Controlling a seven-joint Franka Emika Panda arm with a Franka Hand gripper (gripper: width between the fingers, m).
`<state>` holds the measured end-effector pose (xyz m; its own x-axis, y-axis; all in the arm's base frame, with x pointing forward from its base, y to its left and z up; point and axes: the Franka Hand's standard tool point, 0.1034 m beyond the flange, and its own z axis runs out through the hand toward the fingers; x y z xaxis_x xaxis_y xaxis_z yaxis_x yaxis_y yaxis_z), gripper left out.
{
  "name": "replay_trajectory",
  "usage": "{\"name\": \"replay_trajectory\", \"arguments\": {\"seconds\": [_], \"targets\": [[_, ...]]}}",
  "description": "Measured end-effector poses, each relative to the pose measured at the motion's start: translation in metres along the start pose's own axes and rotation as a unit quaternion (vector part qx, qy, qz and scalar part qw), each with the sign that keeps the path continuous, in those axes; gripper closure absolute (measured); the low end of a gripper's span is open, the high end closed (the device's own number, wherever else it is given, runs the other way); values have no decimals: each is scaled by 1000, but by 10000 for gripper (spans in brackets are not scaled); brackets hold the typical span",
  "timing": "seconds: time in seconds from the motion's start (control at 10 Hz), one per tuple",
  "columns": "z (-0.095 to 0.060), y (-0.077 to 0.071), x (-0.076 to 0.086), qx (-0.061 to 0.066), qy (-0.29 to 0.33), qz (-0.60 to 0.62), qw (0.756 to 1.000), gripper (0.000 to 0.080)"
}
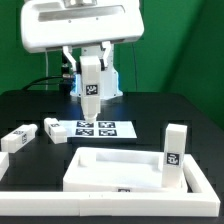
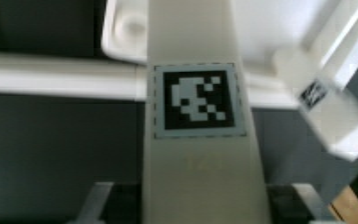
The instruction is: Assemble desk
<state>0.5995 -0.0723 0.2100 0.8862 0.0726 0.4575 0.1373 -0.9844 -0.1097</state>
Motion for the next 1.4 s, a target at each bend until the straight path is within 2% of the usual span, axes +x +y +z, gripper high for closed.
{"name": "replay_trajectory", "arguments": {"seconds": [0.1,0.2,0.3,0.4,0.5,0.6,0.8,0.9,1.0,1.1,1.2,1.4], "targets": [[-5,18,11,-35,51,0,998,509],[-9,25,11,-90,82,5,993,509],[-17,10,26,-80,93,-2,993,509],[-38,2,47,-81,114,-1,990,509],[-42,-1,50,-81,113,1,990,509],[-39,-4,52,-81,110,3,991,509],[-36,-17,66,-64,106,6,992,509],[-25,-7,59,-81,105,-10,991,509],[-7,-13,55,-91,102,-15,991,509],[1,-28,55,-91,103,-21,990,509],[4,-38,56,-86,101,-21,991,509],[5,-35,55,-88,98,-22,991,509]]}}
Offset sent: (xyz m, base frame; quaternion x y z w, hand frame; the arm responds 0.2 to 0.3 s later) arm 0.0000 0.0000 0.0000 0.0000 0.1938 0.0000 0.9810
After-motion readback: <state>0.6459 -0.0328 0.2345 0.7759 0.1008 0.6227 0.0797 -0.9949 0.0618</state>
